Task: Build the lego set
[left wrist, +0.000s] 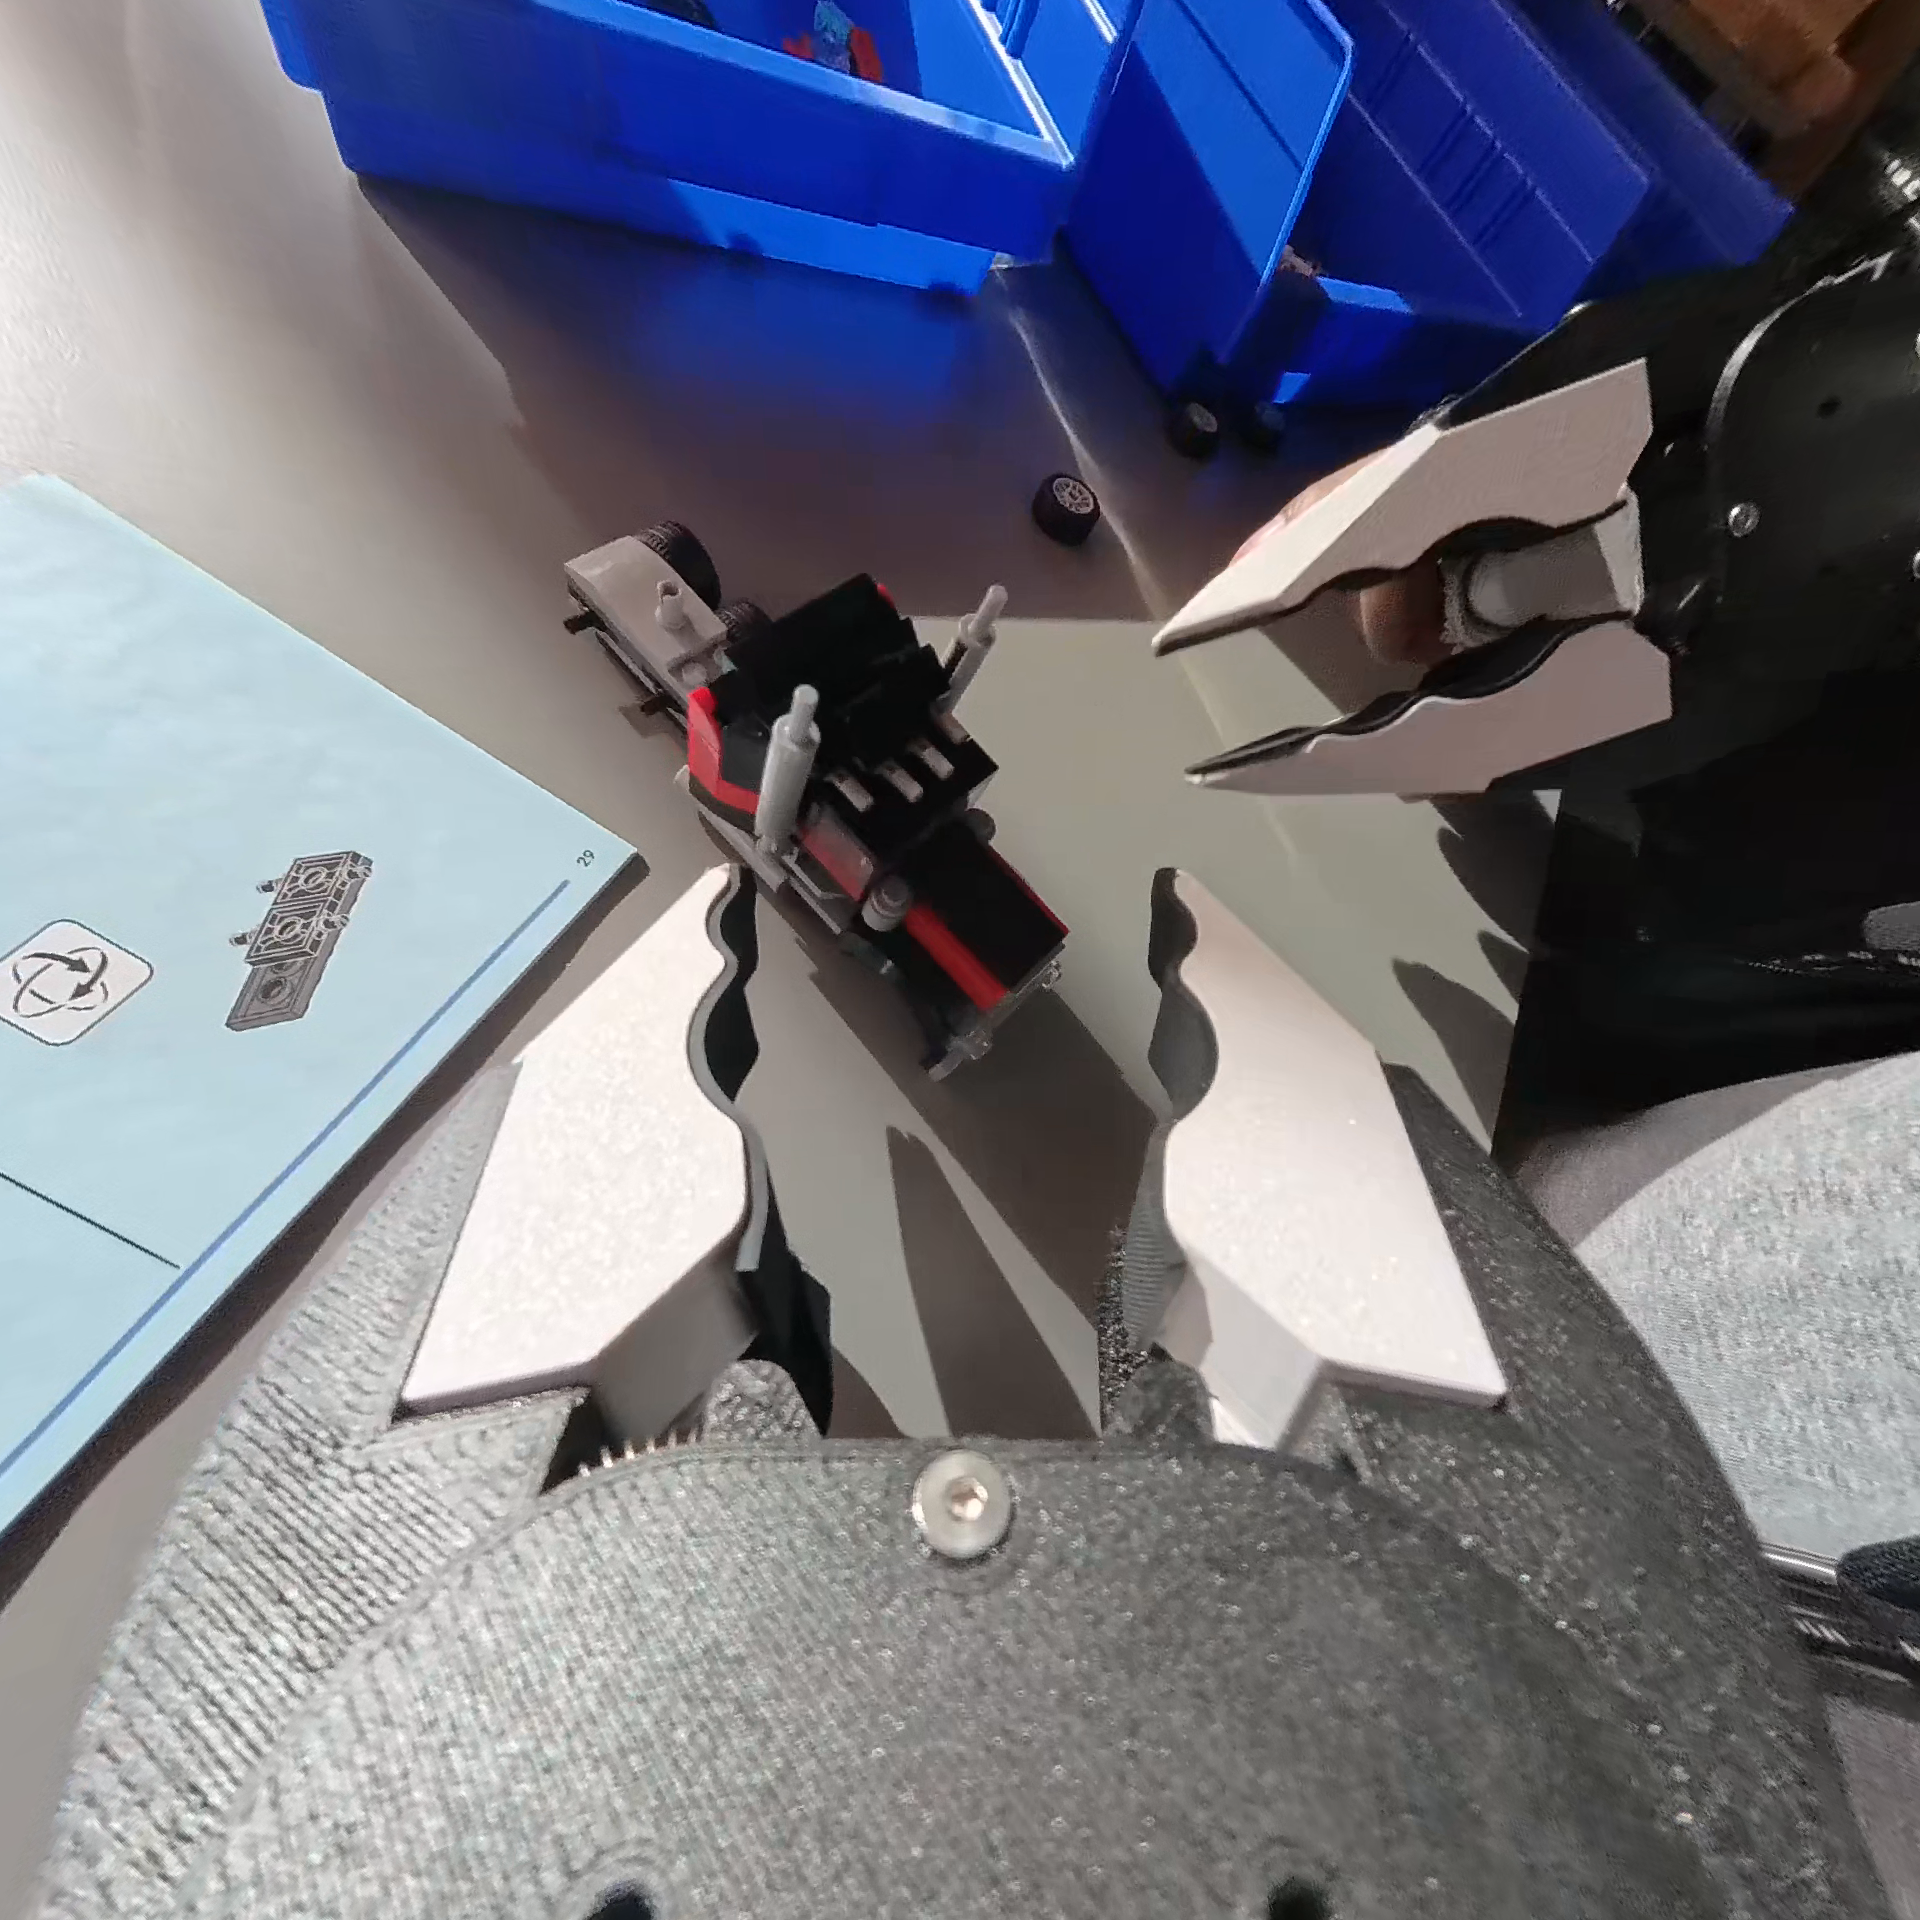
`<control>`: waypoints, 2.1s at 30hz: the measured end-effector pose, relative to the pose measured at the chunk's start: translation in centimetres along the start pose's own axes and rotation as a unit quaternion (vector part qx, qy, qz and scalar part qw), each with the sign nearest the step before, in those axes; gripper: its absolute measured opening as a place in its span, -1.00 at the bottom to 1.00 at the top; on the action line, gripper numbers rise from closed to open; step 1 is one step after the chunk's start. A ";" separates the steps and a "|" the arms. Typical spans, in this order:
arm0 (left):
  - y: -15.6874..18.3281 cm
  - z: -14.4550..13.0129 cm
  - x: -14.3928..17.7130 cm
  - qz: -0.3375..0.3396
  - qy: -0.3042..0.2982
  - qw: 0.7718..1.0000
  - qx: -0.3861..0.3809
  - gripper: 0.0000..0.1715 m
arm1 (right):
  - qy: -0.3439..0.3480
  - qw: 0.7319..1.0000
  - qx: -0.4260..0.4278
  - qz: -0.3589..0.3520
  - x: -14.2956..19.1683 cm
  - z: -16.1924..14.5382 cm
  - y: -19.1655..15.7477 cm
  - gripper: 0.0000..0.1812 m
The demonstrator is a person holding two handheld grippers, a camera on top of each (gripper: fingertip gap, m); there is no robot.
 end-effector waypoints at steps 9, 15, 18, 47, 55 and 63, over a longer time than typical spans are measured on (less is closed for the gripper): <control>-1.3 -0.3 2.9 -0.024 0.081 0.995 0.060 -0.11 | -0.063 0.968 -0.208 -0.125 4.3 -6.0 3.8 -0.65; -1.7 -0.5 2.7 -0.032 0.087 0.992 0.081 -0.14 | -0.113 0.945 -0.287 -0.112 3.1 -7.7 5.1 -0.60; -1.5 -0.2 2.6 -0.035 0.091 0.992 0.082 -0.15 | -0.116 0.945 -0.291 -0.094 2.1 -7.3 5.3 -0.60; -8.3 8.8 -2.0 -0.290 0.097 0.915 0.263 -0.64 | 0.120 0.991 0.008 -0.061 -6.0 5.2 10.3 -0.74; -8.0 8.5 -2.3 -0.324 0.113 0.891 0.296 -0.87 | 0.133 0.989 -0.009 -0.062 -6.0 5.3 10.1 -0.74; -8.2 8.8 -1.6 -0.359 0.168 0.857 0.328 -0.87 | 0.147 0.971 -0.141 -0.123 -3.8 4.8 9.9 -0.61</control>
Point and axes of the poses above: each gripper's, where its closed fingertips meet, x back along the fingers, z out of its top, y = z × x across the jaws, the point moved 9 cm from there along x, back along the fingers, and after that the axes turned 5 degrees about z, right-handed, at the moved point
